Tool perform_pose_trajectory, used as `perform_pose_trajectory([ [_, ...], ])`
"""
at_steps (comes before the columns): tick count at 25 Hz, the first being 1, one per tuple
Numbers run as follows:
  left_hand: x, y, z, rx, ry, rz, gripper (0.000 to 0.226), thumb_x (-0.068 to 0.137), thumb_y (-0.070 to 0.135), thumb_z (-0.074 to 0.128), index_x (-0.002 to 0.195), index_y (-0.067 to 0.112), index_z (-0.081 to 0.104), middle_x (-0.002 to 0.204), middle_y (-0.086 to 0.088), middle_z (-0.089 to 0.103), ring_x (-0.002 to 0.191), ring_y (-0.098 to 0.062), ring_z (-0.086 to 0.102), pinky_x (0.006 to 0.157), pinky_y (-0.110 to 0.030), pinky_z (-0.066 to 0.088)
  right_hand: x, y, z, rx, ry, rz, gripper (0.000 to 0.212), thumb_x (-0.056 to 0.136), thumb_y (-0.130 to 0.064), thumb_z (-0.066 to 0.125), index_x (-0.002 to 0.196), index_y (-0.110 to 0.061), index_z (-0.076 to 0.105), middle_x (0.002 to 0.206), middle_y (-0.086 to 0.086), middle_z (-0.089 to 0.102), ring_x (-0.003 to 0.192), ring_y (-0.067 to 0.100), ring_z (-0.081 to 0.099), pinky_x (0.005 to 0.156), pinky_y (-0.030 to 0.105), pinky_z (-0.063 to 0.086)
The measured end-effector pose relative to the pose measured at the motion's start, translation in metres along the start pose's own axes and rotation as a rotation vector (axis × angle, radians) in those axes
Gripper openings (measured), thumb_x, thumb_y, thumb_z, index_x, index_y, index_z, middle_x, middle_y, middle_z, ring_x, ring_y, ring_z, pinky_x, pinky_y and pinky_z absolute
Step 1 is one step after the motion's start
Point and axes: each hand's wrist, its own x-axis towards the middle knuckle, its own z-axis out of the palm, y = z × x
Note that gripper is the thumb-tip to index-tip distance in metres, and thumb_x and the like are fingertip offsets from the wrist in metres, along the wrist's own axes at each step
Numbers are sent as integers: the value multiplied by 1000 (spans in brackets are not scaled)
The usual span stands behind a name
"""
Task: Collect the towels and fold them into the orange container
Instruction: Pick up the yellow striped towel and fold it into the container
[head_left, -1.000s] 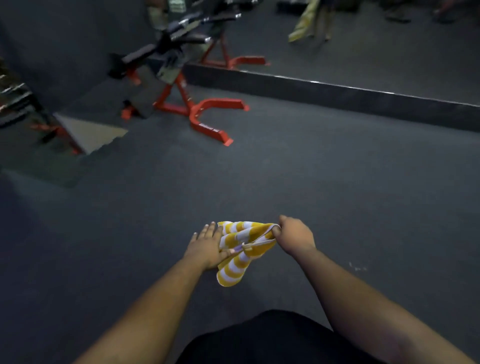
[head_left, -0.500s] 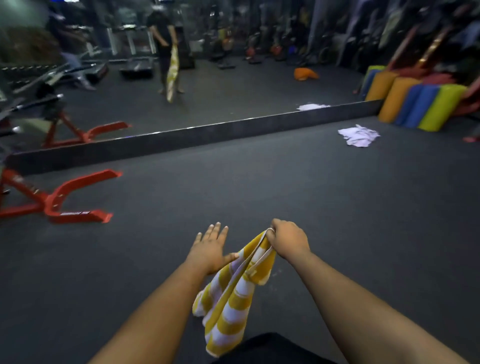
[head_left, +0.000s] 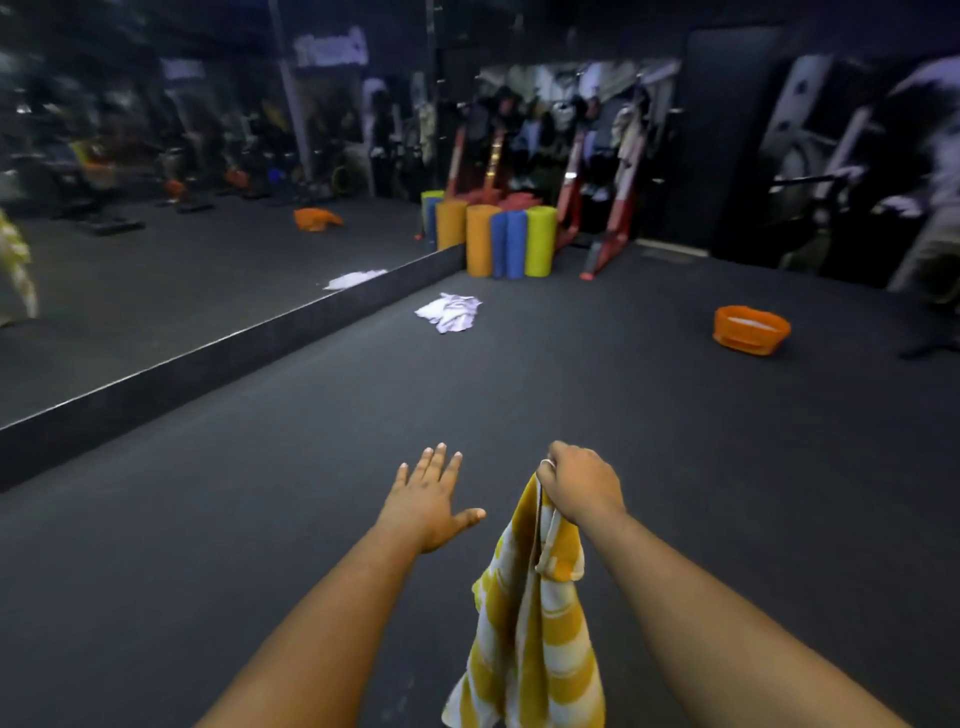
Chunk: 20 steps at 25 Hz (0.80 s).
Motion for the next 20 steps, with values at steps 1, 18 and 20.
perform_pose_trajectory([
  [1,26,5,-8,9,-7,53,96,95,76,33,162,24,-12,169,-4,-18,157,-21,-14,127,-48,-3,14,10,-5,-4,22,53,21,95,-31,40,86,-19,54,88,0,63,86,23,57,66,35,41],
  [18,373,198,-68,190,-53,518,96,96,75,33,161,23,-15,169,-4,-20,156,-21,-17,127,-49,-3,231,241,-79,-130,248,421,20,101,-35,39,90,-23,51,92,-2,66,90,24,60,71,36,41],
  [20,410,229,-75,206,-46,540,96,96,75,32,161,23,-15,169,-3,-21,156,-20,-18,127,-49,-3,258,274,-86,-123,262,432,22,102,-35,40,95,-21,55,92,-2,67,89,23,61,71,36,42],
])
